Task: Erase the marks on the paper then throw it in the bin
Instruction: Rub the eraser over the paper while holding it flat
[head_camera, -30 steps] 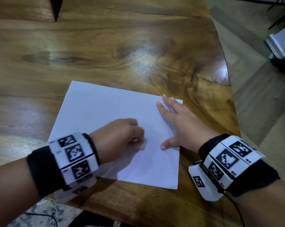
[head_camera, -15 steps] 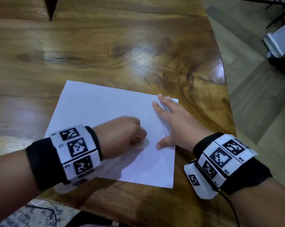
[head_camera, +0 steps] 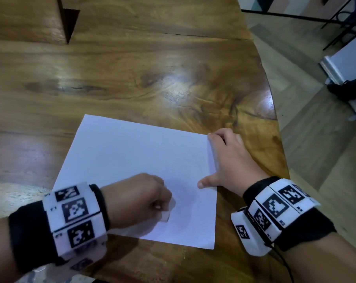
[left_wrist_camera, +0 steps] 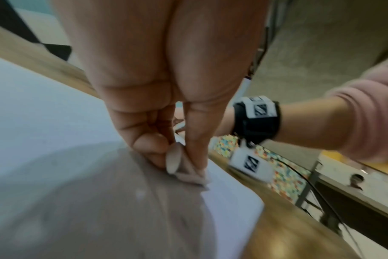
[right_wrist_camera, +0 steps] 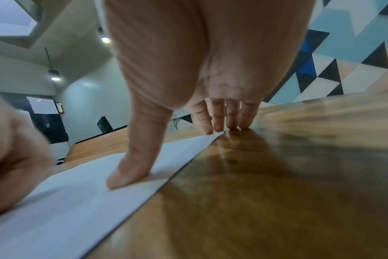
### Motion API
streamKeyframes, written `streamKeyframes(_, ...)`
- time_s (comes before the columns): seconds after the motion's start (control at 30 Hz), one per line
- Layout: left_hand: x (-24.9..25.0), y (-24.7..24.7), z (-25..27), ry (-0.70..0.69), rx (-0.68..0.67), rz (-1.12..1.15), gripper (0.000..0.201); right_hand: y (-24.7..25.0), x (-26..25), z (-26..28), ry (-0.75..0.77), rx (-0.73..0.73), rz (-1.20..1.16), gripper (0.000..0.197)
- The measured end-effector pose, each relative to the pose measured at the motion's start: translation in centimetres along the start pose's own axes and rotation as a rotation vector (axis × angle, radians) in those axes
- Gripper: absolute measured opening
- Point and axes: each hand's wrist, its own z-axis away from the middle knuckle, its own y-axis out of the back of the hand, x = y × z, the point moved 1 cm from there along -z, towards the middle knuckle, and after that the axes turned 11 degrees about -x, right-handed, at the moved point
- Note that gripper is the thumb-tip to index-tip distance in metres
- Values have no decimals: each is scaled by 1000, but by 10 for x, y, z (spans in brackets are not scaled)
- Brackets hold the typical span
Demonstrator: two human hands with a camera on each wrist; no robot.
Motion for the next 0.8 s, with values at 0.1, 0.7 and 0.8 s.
streamKeyframes(0.1,-2,30,-14,57,178,-39,9,-2,-2,1,8,3,-10,103)
streamKeyframes(0.7,1,81,-68,260,408,-53,12,-4,3,3,52,9,49,104)
streamKeyframes(0.8,5,76,-69,244,405,-82,10,-5,3,3,59,8,66,106)
